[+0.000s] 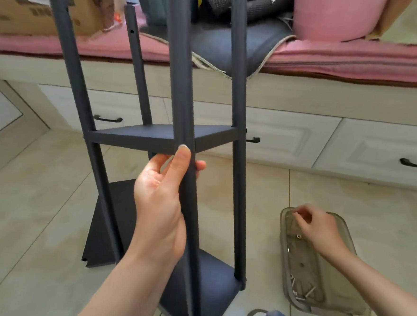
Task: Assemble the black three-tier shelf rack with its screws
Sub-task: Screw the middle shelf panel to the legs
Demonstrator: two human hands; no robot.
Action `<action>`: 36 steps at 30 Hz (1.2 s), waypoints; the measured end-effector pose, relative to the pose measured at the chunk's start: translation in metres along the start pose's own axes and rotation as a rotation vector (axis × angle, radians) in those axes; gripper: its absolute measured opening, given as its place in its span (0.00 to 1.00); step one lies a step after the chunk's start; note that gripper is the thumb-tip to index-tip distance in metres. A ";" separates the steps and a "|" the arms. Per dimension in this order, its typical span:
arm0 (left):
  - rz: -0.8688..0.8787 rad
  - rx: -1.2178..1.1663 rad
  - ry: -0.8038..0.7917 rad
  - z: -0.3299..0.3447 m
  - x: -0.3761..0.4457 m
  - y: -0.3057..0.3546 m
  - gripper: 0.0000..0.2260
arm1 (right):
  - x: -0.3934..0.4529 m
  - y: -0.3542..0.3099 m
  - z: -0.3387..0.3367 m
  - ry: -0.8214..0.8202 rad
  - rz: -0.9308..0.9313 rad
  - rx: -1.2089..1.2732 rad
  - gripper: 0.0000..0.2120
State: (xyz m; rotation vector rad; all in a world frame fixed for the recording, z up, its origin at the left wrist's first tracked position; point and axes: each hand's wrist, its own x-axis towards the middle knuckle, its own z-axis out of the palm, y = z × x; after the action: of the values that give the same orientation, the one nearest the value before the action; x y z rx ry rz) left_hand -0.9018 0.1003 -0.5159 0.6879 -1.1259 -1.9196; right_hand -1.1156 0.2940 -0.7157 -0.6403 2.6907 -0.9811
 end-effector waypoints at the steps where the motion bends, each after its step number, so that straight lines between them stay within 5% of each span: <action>1: 0.011 -0.038 0.027 -0.002 0.001 0.004 0.17 | 0.000 -0.014 -0.005 0.002 -0.011 0.027 0.03; 10: 0.047 -0.333 0.242 -0.049 0.018 0.048 0.09 | -0.030 -0.147 -0.020 -0.088 -0.277 0.334 0.06; 19: -0.048 -0.531 0.472 -0.114 0.027 0.066 0.10 | -0.058 -0.192 -0.003 -0.041 -0.539 0.145 0.04; 24: -0.109 -0.568 0.469 -0.129 0.027 0.057 0.10 | -0.060 -0.237 0.010 -0.054 -0.737 0.081 0.08; 36: -0.264 -0.582 0.570 -0.168 0.012 0.025 0.15 | -0.061 -0.273 0.047 -0.148 -0.792 0.054 0.06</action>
State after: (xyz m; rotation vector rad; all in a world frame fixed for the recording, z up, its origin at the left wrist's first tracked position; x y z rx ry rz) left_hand -0.7713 0.0059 -0.5710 0.9875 -0.1138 -1.9424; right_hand -0.9567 0.1089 -0.5710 -1.7551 2.2667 -1.0851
